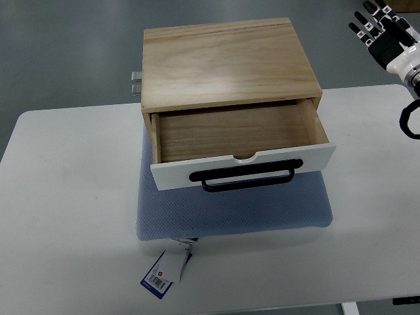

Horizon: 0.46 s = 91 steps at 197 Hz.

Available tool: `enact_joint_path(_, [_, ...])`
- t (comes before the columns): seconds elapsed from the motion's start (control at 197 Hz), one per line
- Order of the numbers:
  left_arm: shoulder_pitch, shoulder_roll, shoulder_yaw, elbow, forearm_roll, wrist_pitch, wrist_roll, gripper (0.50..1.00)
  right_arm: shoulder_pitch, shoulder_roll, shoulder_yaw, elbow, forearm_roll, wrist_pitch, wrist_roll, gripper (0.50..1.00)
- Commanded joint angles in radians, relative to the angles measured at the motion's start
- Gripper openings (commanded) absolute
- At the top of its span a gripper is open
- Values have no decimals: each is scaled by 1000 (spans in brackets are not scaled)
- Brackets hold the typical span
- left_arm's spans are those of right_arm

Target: Open wood drawer with right hand

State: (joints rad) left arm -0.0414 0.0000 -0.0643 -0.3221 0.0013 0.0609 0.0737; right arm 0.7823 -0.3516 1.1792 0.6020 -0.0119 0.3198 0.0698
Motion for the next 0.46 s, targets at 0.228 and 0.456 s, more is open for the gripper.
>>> enact_joint_path(0.228, [0, 0, 0, 0, 0, 0, 0, 1000, -37, 91, 42, -14, 50, 15, 41, 944])
enact_joint_path(0.456, [0, 0, 0, 0, 0, 0, 0, 1000, -38, 91, 42, -15, 50, 15, 41, 944])
